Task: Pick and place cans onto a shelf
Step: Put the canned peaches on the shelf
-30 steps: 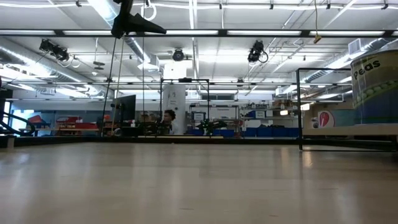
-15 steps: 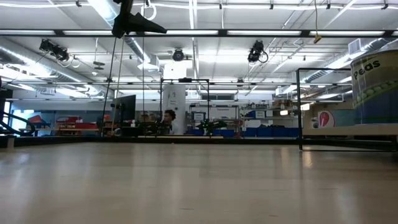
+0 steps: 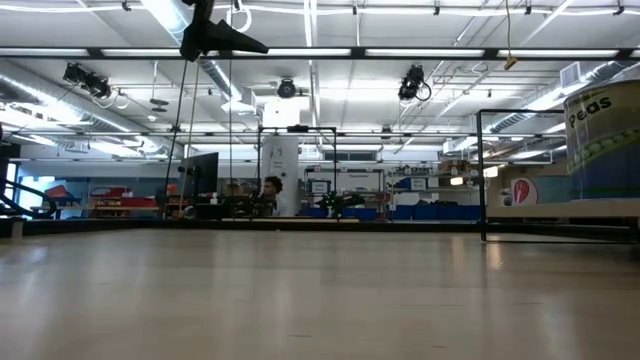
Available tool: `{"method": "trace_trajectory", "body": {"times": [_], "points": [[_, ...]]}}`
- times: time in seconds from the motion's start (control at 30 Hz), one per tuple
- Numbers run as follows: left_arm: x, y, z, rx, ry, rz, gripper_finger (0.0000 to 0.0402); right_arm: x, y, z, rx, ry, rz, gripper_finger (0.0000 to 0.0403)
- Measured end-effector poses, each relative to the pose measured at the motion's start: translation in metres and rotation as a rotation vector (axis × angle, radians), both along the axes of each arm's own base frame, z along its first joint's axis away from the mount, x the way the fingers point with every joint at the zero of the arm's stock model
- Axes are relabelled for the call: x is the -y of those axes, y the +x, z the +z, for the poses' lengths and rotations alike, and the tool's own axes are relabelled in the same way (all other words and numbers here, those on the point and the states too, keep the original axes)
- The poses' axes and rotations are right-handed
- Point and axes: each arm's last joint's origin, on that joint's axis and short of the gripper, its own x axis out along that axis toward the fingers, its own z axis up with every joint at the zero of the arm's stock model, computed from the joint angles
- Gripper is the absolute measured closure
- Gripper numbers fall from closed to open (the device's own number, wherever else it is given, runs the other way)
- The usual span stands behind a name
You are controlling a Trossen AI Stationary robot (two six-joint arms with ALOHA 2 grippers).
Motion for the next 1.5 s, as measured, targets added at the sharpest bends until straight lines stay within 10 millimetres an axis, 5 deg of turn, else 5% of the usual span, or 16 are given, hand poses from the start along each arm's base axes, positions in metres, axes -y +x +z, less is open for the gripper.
{"method": "trace_trajectory", "body": {"times": [1.0,1.23,1.5], "points": [[0.0,0.0,0.0,0.001,-0.002,0.001,0.0017,-0.002,0.003,0.009,-0.016,0.011,-0.049,0.0054],[0.0,0.0,0.0,0.006,-0.013,0.004,0.0017,0.006,-0.001,0.016,-0.056,-0.111,-0.08,0.0054],[0.002,0.0,0.0,0.009,-0.021,0.001,0.0017,0.006,0.0,0.018,-0.043,-0.126,-0.088,0.0107]]}}
